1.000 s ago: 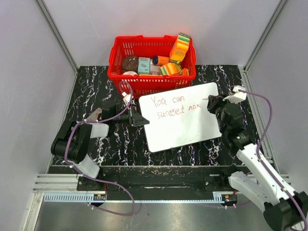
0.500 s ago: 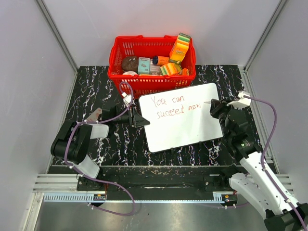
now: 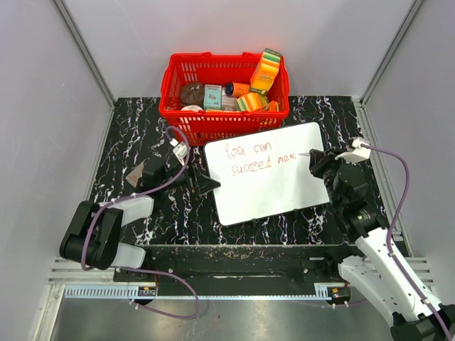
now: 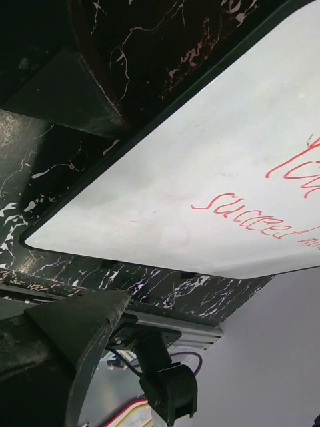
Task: Write a sentence on the whiteboard
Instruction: Write a sentence on the whiteboard, then place the whiteboard marker at the center of the board.
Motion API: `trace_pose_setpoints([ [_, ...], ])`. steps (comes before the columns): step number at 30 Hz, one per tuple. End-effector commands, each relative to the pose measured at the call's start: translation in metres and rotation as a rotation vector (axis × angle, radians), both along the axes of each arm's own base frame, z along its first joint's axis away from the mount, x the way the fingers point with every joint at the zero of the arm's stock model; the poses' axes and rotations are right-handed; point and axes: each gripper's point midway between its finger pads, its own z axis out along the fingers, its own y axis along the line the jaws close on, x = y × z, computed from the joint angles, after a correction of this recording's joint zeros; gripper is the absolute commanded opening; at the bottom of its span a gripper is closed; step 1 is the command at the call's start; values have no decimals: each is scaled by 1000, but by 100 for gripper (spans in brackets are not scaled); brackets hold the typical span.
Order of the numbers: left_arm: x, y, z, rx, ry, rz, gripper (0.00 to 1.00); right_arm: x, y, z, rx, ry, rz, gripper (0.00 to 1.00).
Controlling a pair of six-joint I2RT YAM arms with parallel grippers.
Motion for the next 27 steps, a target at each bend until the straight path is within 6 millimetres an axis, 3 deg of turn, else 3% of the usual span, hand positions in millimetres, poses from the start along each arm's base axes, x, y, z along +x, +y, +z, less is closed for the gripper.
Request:
trace_pose_setpoints([
  [1,9,8,18,20,-149,88,99,-3,10,-8,44,25,48,0],
  [10,25,54,21,152,-234,409,99,-31,34,-32,202,116,182,0],
  [13,30,78,27,187,-261,554,99,-46,46,-50,265,177,251,0],
  [16,30,89,27,205,-263,618,99,-60,61,-68,331,246,331,0],
  [23,33,89,25,214,-250,622,99,-97,91,-123,495,465,478,0],
  [27,34,90,23,216,-245,626,99,-113,94,-146,529,537,505,0],
])
